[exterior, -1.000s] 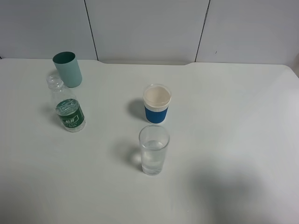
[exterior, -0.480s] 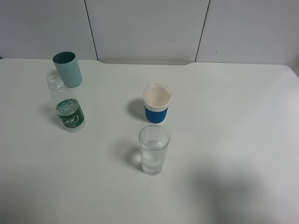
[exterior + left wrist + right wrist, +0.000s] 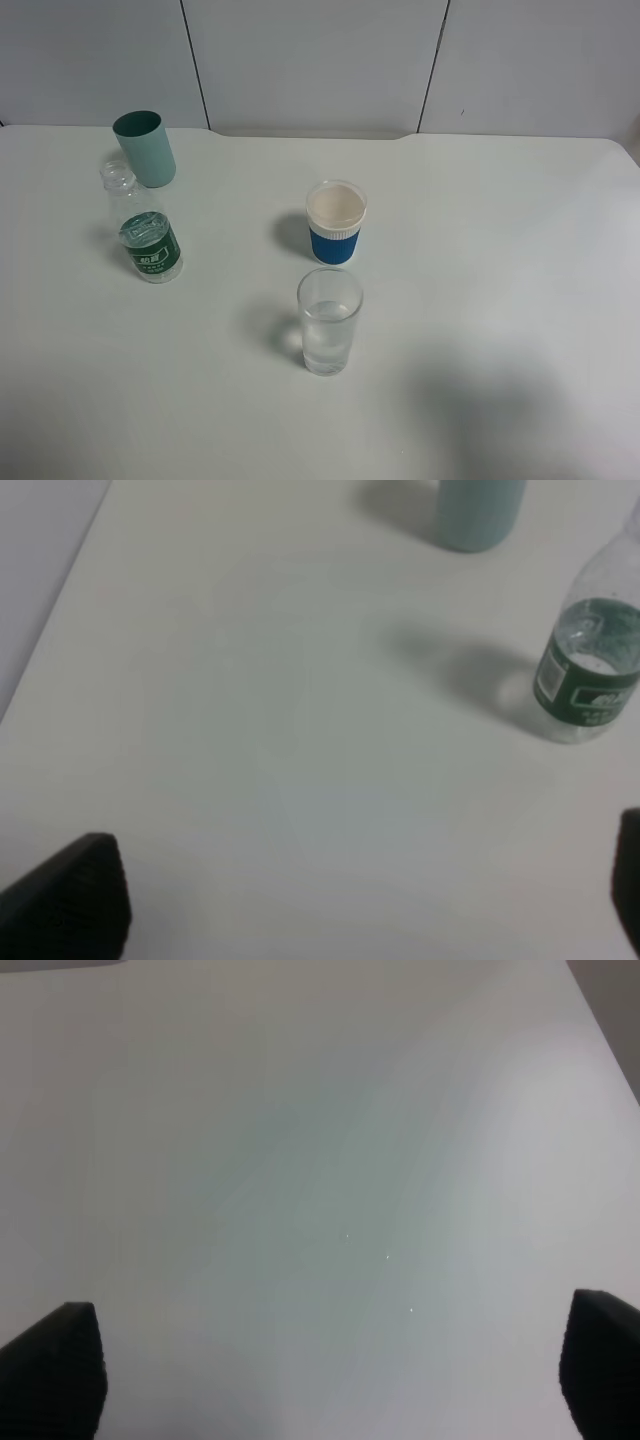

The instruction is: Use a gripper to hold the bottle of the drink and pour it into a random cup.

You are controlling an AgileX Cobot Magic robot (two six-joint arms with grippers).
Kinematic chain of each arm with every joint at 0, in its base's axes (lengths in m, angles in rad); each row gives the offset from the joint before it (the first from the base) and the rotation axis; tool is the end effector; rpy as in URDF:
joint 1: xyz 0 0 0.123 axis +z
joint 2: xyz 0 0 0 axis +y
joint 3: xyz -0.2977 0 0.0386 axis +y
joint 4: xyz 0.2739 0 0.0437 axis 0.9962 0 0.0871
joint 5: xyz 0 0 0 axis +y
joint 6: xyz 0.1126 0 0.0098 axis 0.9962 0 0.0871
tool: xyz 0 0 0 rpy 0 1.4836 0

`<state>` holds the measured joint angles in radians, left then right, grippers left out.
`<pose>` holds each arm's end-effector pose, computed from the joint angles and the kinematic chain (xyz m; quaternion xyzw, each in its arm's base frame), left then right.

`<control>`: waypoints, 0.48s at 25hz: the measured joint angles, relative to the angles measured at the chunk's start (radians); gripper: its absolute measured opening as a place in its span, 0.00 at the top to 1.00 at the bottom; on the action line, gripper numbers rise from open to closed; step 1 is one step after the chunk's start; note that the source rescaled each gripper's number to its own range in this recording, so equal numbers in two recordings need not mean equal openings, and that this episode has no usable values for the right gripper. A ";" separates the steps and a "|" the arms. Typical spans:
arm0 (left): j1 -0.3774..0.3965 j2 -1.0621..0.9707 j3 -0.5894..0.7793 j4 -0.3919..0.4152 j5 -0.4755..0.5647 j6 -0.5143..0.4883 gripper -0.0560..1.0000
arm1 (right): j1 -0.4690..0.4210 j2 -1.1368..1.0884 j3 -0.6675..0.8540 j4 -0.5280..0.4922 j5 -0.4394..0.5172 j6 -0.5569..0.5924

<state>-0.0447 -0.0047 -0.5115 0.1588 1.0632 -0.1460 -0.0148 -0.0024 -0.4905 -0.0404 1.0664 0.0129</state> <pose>0.0200 0.0147 0.2842 -0.0467 0.8457 0.0288 0.5309 0.0226 -0.0043 0.2762 0.0126 0.8563 -0.0207 0.5159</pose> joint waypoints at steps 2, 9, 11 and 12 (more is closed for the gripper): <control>0.000 0.000 0.000 0.000 0.000 0.000 0.00 | 0.000 0.000 0.000 0.000 0.000 0.000; 0.000 0.000 0.000 0.000 0.000 0.000 0.00 | 0.000 0.000 0.000 0.000 0.000 0.000; 0.000 0.000 0.000 0.000 0.000 0.000 0.00 | 0.000 0.000 0.000 0.000 0.000 0.000; 0.000 0.000 0.000 0.000 0.000 0.000 0.00 | 0.000 0.000 0.000 0.000 0.000 0.000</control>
<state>-0.0447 -0.0047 -0.5115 0.1588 1.0632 -0.1460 -0.0148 -0.0024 -0.4905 -0.0404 1.0664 0.0129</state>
